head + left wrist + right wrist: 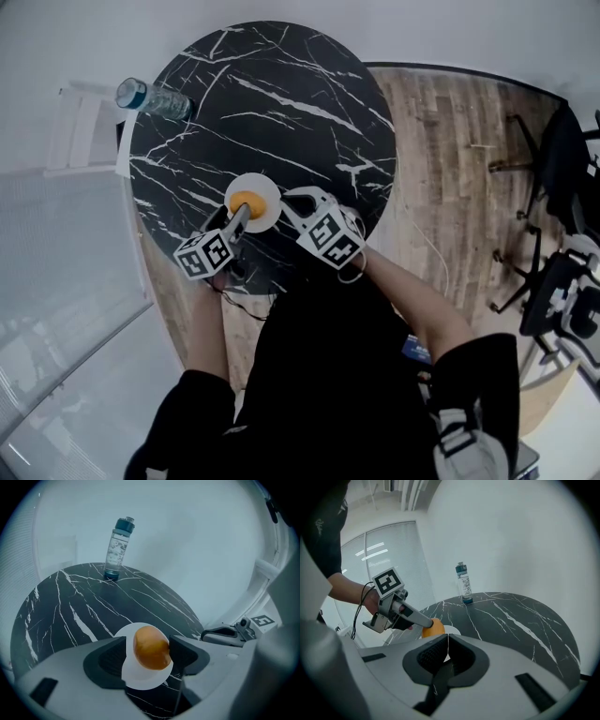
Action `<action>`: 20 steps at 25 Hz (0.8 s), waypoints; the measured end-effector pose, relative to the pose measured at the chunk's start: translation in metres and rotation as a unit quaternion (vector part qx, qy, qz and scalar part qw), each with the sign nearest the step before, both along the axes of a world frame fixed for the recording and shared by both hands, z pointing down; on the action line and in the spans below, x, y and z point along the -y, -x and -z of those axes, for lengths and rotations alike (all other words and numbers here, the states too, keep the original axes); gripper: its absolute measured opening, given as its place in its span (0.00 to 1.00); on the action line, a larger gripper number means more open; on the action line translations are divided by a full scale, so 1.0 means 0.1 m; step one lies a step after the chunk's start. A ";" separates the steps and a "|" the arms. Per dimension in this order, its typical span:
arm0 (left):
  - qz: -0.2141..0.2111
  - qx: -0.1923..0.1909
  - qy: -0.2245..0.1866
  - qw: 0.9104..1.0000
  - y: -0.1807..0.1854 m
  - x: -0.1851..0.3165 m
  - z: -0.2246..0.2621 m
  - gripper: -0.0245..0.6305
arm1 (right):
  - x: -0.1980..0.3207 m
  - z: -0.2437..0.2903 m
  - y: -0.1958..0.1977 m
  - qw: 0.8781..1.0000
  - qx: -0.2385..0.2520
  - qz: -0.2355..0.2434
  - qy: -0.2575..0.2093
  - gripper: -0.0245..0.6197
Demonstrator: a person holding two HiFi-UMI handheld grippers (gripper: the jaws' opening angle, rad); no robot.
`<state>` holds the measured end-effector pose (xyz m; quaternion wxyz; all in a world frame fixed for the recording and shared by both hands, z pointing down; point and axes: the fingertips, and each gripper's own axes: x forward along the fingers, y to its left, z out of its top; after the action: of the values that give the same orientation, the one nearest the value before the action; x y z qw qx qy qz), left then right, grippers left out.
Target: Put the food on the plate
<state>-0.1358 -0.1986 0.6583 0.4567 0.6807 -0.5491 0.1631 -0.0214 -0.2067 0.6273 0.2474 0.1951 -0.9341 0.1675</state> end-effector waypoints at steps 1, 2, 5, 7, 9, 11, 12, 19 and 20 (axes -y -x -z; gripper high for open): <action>0.003 0.000 0.001 1.000 0.01 0.00 0.00 0.45 | 0.00 0.00 0.00 1.000 -0.001 0.000 0.000 0.04; 0.004 -0.001 0.002 1.000 0.02 -0.01 0.00 0.45 | -0.01 0.00 0.00 1.000 -0.001 0.001 0.000 0.04; 0.003 -0.001 0.003 1.000 0.03 -0.04 -0.01 0.45 | -0.03 0.01 -0.01 1.000 -0.002 0.002 0.001 0.04; 0.003 0.000 0.002 1.000 0.03 -0.05 0.00 0.45 | -0.04 0.02 -0.01 1.000 -0.004 0.004 0.000 0.04; 0.003 -0.004 0.004 1.000 0.02 -0.07 0.00 0.45 | -0.06 0.05 0.00 1.000 -0.005 0.006 0.000 0.04; -0.001 -0.007 0.009 1.000 0.01 -0.11 -0.01 0.45 | -0.08 0.08 0.01 1.000 -0.005 0.007 -0.001 0.04; -0.004 -0.007 0.013 1.000 0.00 -0.13 -0.03 0.45 | -0.09 0.10 0.01 1.000 -0.005 0.006 -0.002 0.04; 0.002 -0.007 0.000 1.000 0.03 -0.24 0.08 0.45 | -0.20 0.17 0.01 1.000 -0.006 -0.005 -0.006 0.04; 0.001 -0.003 -0.004 1.000 0.04 -0.27 0.11 0.45 | -0.23 0.18 0.02 1.000 -0.007 -0.006 -0.009 0.04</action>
<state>-0.1402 -0.1713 0.6471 0.4558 0.6826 -0.5488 0.1585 -0.0232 -0.1838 0.6091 0.2513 0.2045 -0.9325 0.1595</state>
